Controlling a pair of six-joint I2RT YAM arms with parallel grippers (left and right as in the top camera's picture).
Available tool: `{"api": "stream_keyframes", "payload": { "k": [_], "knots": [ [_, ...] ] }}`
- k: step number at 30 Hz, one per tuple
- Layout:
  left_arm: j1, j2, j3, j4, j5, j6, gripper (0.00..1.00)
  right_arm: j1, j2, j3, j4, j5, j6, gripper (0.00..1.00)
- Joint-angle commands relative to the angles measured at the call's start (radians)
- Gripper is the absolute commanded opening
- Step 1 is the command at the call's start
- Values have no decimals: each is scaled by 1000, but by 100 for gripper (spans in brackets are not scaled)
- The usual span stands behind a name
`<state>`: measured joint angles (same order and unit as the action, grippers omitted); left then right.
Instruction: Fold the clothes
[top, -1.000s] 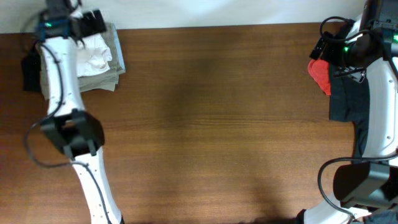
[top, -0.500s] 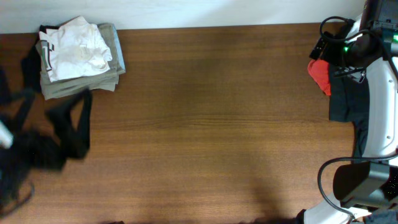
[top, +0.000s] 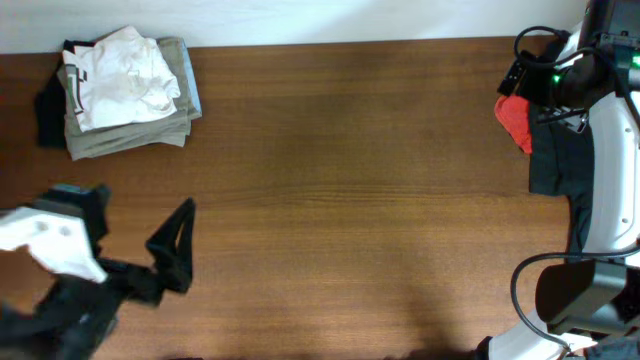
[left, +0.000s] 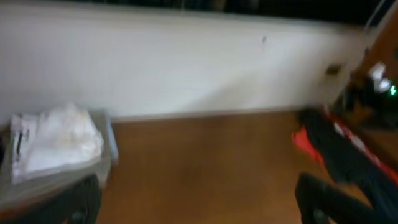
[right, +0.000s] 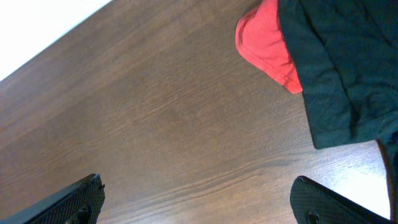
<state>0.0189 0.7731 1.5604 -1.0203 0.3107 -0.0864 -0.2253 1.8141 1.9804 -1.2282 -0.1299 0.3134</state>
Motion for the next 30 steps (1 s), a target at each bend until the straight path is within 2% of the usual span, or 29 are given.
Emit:
{"api": "stream_keyframes", "payload": {
  "k": [1,2,7,9,12,15,18,20,30],
  "knots": [
    [-5,-166,-358,150,-26,13,99,-4,-11,13,-2,6,-3,99],
    [-5,-252,-534,277,-32,13,99,-4,-10,13,-2,6,-3,99],
    [-5,-550,-1061,727,-125,12,99,-4,-11,13,-2,6,-3,99],
    [-5,-639,-1228,861,-172,10,99,-4,-11,13,-2,6,-3,99],
    [-5,-756,-1408,985,-215,8,99,-4,-11,13,-2,6,-3,99],
    [-5,-768,-1540,1120,-233,8,99,-4,-11,13,-2,6,-3,99],
    [-5,-768,-1552,994,-357,-89,99,-4,-10,13,-2,6,-3,99],
    [-3,-768,-1552,941,-378,-79,99,-4,-11,13,-2,6,-3,99],
    [-3,-767,-1552,943,-378,-80,99,-4,-11,13,-2,6,-3,99]
  ]
}}
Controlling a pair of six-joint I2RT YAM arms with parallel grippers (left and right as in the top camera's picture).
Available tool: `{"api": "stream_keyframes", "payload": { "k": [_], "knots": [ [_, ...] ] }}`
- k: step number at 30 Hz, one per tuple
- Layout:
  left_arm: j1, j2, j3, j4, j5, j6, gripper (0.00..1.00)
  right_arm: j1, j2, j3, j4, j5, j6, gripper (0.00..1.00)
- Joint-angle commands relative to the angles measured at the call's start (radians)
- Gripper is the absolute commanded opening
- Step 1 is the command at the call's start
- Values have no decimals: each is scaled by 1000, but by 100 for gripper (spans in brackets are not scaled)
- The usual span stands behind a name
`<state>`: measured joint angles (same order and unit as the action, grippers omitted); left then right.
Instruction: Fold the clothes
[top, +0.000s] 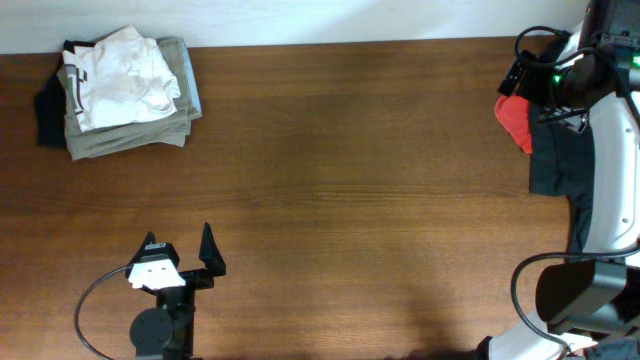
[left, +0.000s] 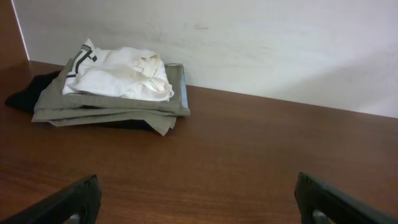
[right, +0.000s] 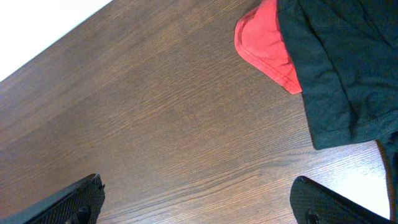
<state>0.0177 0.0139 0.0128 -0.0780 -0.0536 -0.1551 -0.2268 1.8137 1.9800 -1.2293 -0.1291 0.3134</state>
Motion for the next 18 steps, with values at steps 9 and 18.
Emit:
{"api": "stream_keyframes", "payload": {
  "k": [9,18],
  "knots": [
    [-2,-8,-4,1,-14,-11,99,8,-101,10,0,38,-6,99],
    [-2,-8,-4,1,-14,-11,99,344,-895,-1166,967,43,-254,99]
  ]
}}
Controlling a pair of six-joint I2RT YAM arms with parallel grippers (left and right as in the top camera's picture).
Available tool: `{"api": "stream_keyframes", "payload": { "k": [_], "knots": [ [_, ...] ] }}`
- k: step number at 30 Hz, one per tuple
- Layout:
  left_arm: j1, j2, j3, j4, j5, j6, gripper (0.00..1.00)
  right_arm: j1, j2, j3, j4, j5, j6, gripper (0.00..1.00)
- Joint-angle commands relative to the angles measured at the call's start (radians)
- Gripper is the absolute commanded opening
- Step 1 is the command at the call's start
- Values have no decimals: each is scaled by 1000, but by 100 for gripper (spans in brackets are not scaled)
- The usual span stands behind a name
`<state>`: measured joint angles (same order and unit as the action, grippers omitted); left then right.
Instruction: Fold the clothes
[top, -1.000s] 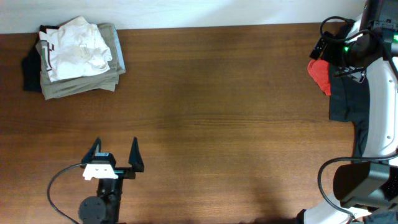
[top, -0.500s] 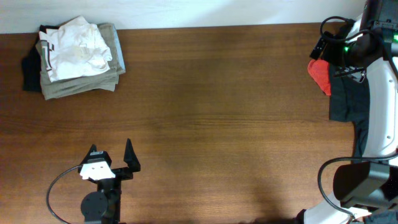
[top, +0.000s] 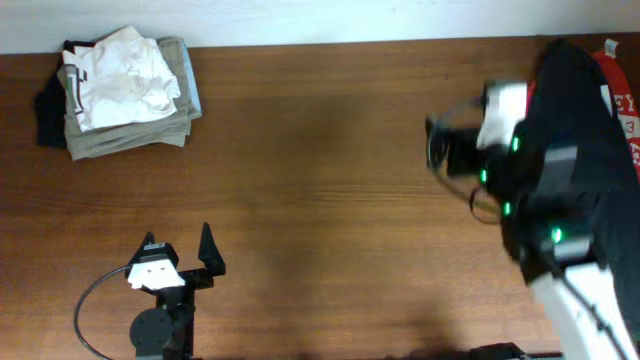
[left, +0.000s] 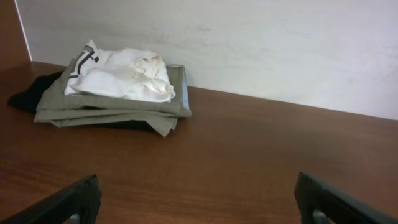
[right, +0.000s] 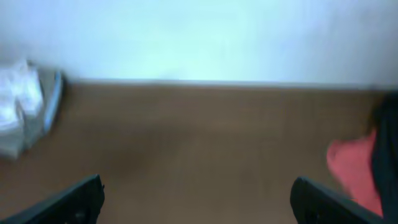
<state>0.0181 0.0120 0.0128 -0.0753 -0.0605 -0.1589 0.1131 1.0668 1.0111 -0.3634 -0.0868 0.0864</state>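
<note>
A stack of folded clothes (top: 120, 95) (left: 115, 87), white on top of olive, lies at the table's far left. Unfolded, a dark garment (top: 575, 90) and a red one (top: 622, 95) (right: 351, 168) lie at the far right. My left gripper (left: 199, 208) stands open and empty near the front left edge, facing the stack. Blurred by motion, my right gripper (right: 198, 199) is also open and empty. It hangs over the right half of the table and looks left across it, with the stack (right: 25, 112) at the edge of its view.
A white wall (left: 249, 43) runs along the table's far edge. The brown tabletop (top: 320, 190) stretches bare between the stack and the unfolded garments. My left arm's base (top: 160, 325) sits at the front edge.
My right arm has moved from the far right corner by the red cloth to over the table's right half; its camera now faces left instead of down. The left arm has not moved.
At first my left arm was blurred at the left edge, and my right gripper hung open over the red and dark garments. Then the left gripper stood still at the front left, facing the stack. Now the right arm has moved inward; the garments lie where they were.
</note>
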Motion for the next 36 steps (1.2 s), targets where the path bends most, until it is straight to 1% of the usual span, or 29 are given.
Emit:
{"api": "stream_keyframes", "payload": {
  "k": [1,3,6,10,12,14,16,36],
  "knots": [
    [-2,-6,-4,-2,-7,-8,99,5,-301,-386,212,1,-31,99],
    [-3,-6,-4,-2,-8,-8,99,4,-544,-636,335,6,-39,99],
    [-2,-6,-4,-2,-8,-8,99,4,-826,-855,360,4,-38,99],
    [-2,-6,-4,-2,-8,-8,99,3,-1007,-992,361,4,-38,99],
    [-3,-6,-4,-2,-8,-8,99,3,-1062,-1006,338,5,-38,99],
    [-2,-6,-4,-2,-7,-8,99,3,-1064,-1006,346,12,-38,99],
    [-2,-6,-4,-2,-8,-8,99,3,-1064,-1006,291,8,-37,99],
    [-2,-6,-4,-2,-7,-8,99,3,-1064,-1006,292,9,-38,99]
  ]
}}
